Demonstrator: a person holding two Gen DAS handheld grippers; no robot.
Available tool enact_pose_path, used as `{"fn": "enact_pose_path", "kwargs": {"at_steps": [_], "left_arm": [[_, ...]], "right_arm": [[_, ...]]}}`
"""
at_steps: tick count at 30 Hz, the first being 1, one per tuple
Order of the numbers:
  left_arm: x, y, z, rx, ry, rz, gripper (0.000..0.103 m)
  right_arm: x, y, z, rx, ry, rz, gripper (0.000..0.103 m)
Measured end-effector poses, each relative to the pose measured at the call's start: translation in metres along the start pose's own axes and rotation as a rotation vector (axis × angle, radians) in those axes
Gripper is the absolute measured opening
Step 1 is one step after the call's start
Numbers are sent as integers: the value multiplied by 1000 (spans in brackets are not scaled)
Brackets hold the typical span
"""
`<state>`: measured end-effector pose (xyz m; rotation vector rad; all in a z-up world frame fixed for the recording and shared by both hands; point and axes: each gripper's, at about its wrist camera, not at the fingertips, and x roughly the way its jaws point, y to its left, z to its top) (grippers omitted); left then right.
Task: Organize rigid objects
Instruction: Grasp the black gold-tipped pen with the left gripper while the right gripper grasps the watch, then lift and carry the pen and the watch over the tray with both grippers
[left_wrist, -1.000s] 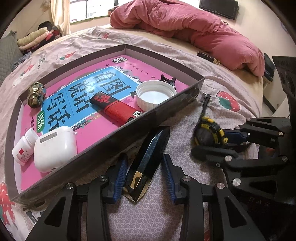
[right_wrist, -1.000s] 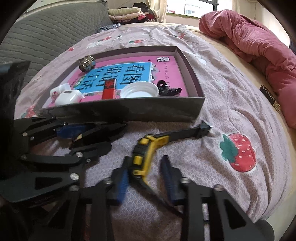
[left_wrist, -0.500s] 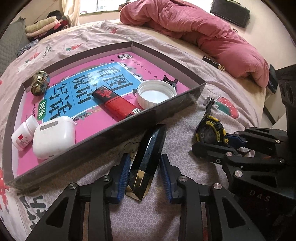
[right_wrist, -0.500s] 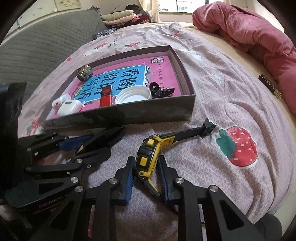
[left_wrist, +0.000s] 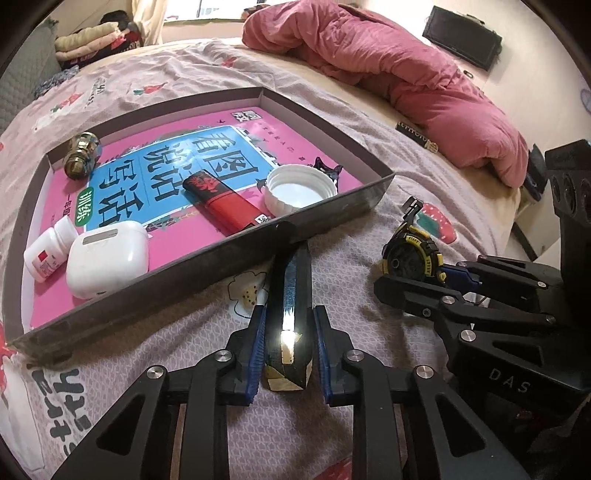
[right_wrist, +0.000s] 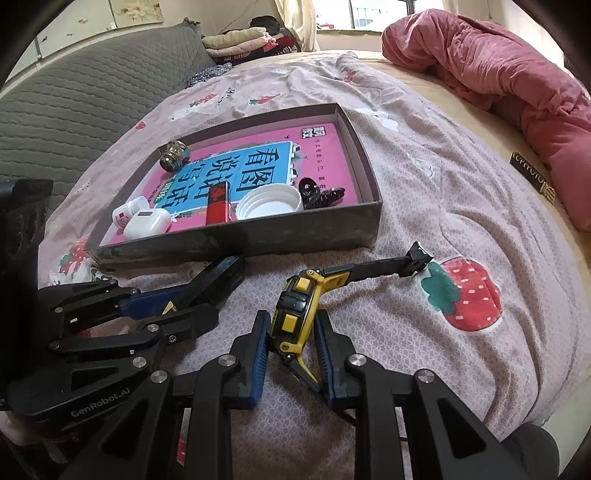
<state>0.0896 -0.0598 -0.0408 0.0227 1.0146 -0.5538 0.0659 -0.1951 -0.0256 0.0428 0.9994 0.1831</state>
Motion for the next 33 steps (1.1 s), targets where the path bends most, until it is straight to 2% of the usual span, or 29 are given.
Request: {"fn": "enact_pose_path", "kwargs": {"at_steps": [6, 19, 27, 33], "left_arm": [[-19, 9, -4, -51, -41, -16, 25], [-50, 9, -10, -78, -125, 11, 25], [-73, 15, -8, -111, -225, 27, 25], [-79, 26, -3, -143, -256, 50, 25]], "right_arm": [[-6, 6, 0, -11, -16, 9, 24], [-40, 15, 4, -60, -115, 17, 24], [-51, 22, 11, -112, -164, 7, 24], [-56, 24, 21, -138, -198, 3, 24]]}}
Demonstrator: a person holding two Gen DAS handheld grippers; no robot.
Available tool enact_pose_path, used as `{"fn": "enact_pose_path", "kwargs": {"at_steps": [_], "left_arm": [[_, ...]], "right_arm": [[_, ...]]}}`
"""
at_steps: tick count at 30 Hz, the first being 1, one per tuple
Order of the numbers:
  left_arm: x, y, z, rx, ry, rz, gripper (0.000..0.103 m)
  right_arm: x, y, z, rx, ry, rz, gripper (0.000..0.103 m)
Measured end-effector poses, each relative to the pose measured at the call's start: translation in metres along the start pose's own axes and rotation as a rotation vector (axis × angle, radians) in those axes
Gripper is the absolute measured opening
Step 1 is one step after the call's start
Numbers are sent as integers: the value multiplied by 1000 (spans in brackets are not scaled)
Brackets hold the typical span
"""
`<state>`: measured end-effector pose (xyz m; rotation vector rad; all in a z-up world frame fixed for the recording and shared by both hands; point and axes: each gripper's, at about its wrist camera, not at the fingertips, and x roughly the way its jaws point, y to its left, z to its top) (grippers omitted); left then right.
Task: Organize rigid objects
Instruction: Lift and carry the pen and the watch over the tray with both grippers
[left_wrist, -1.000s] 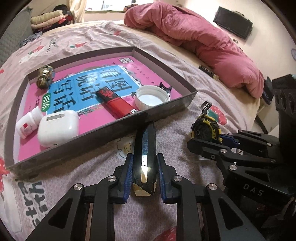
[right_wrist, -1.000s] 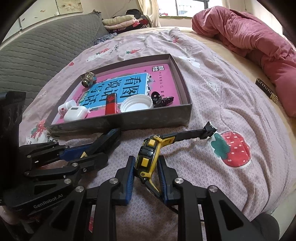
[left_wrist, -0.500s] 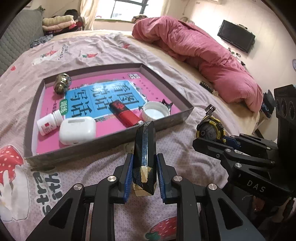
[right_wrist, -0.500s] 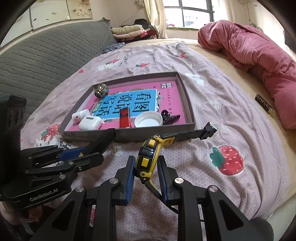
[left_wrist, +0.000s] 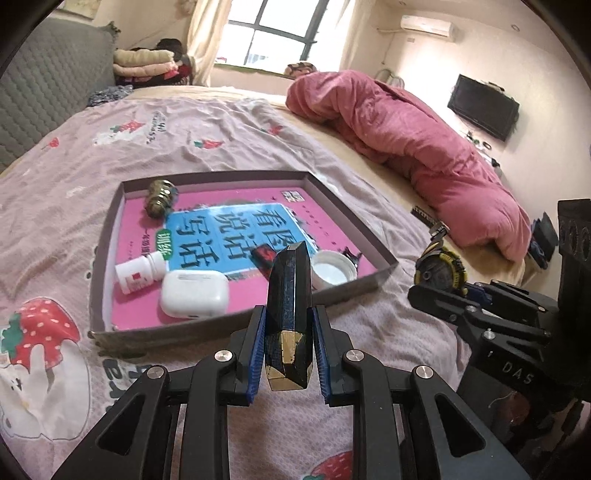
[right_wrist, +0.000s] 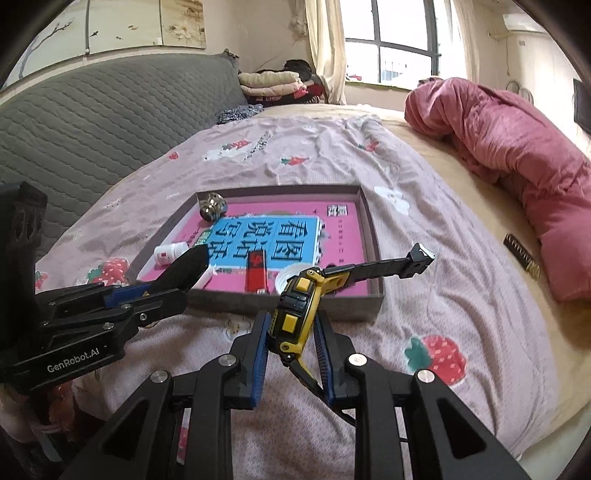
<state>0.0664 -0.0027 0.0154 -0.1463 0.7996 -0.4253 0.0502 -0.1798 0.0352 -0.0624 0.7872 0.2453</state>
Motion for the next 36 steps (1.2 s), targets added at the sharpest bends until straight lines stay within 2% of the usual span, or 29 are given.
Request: {"fn": "enact_pose_path", "kwargs": {"at_steps": [12, 23, 36], "left_arm": [[4, 4, 19, -13, -41, 83, 25], [23, 11, 37, -46, -56, 112, 25], [41, 20, 62, -133, -59, 158, 25]], "right_arm": [[5, -8, 27, -4, -51, 7, 24], [22, -9, 46, -33, -61, 17, 24], [38, -2, 77, -95, -81, 26, 24]]}}
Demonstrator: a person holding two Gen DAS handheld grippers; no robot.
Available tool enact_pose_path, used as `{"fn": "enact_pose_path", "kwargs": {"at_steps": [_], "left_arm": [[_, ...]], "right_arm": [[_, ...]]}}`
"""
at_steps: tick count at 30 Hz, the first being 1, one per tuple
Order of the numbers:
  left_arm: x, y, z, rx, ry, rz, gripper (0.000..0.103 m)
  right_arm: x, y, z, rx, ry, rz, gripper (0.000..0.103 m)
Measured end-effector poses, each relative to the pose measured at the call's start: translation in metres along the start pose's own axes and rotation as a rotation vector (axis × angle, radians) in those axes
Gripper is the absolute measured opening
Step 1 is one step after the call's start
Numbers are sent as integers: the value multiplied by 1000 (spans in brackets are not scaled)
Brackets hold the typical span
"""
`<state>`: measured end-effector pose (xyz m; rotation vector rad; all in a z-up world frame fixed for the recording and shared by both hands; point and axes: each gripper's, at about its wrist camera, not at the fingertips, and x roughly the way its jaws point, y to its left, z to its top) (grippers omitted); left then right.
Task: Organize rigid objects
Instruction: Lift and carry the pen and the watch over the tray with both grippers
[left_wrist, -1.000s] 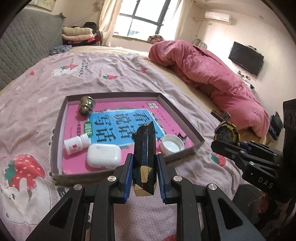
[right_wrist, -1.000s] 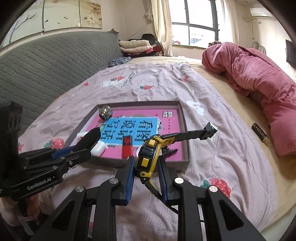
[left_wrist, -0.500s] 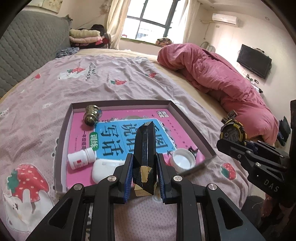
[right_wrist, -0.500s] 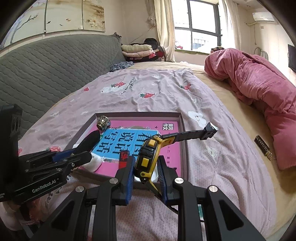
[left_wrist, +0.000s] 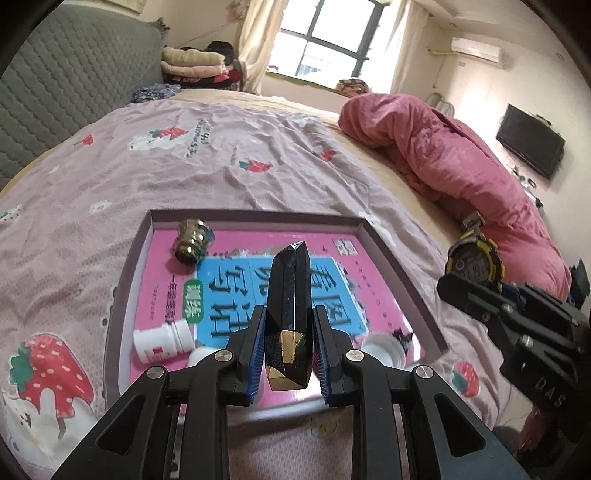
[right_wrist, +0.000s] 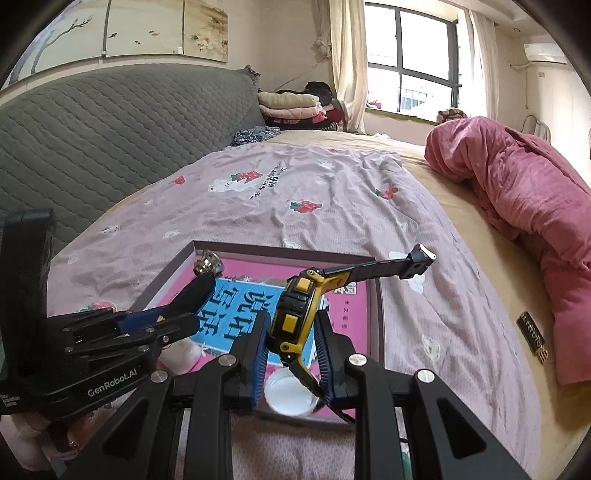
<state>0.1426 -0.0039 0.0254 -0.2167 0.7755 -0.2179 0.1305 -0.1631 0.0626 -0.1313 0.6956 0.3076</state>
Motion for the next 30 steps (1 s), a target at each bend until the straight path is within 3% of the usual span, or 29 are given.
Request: {"fn": "enact_pose_path", "kwargs": {"at_steps": [7, 15, 30], "left_arm": [[10, 2, 15, -94, 18, -13, 25], [21, -3, 4, -42, 58, 13, 25], [45, 6, -11, -37, 138, 33, 25]], "right_arm": [[9, -1, 5, -8, 21, 0, 24], [16, -2, 5, -20, 43, -15, 24], [44, 1, -2, -26, 136, 1, 24]]}}
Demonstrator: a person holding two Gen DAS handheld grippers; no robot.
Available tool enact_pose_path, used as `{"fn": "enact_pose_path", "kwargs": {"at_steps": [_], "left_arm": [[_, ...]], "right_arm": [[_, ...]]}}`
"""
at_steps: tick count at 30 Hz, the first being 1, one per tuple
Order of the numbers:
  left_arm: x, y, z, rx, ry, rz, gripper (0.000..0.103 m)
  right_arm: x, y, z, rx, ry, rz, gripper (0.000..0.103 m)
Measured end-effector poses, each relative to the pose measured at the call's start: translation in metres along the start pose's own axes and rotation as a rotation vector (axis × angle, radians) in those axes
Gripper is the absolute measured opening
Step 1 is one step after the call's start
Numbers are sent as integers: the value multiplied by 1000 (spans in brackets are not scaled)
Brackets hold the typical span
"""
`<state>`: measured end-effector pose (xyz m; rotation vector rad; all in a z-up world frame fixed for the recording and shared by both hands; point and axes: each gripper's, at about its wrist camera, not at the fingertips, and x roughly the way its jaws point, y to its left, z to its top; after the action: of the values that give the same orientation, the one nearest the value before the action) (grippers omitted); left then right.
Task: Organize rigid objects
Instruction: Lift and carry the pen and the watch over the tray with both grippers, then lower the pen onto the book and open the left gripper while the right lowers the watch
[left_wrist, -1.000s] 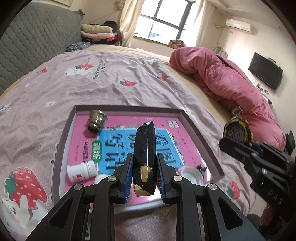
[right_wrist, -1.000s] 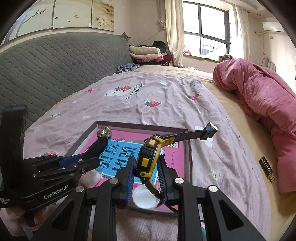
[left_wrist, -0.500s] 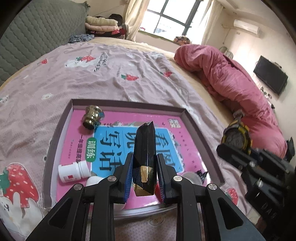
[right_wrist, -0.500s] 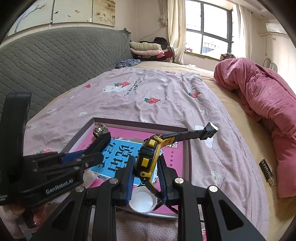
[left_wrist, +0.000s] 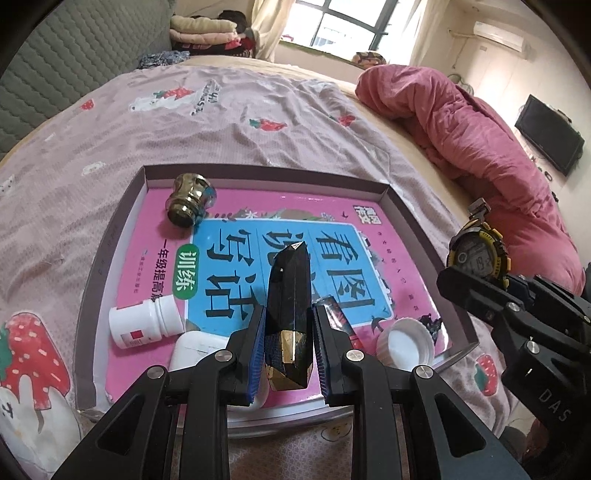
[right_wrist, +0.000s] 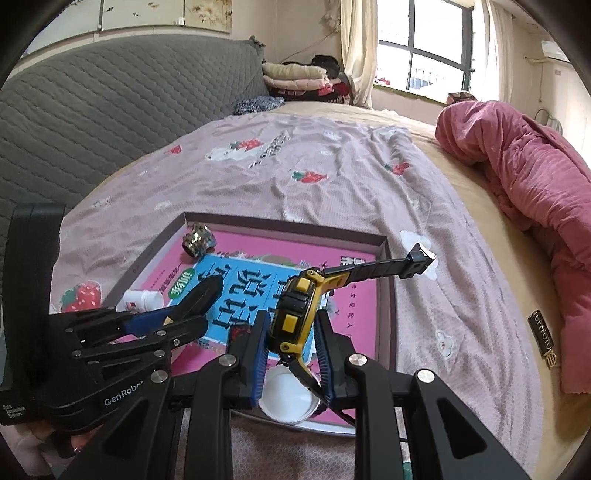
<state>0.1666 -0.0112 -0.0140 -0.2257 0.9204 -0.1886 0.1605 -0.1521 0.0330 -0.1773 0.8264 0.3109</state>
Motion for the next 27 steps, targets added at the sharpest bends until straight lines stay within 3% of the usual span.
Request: {"fn": "enact_pose_path", "kwargs": {"at_steps": [27], "left_arm": [[19, -5, 0, 33, 75, -28, 25]], "right_arm": [[21, 4, -9, -87, 78, 17, 24]]}}
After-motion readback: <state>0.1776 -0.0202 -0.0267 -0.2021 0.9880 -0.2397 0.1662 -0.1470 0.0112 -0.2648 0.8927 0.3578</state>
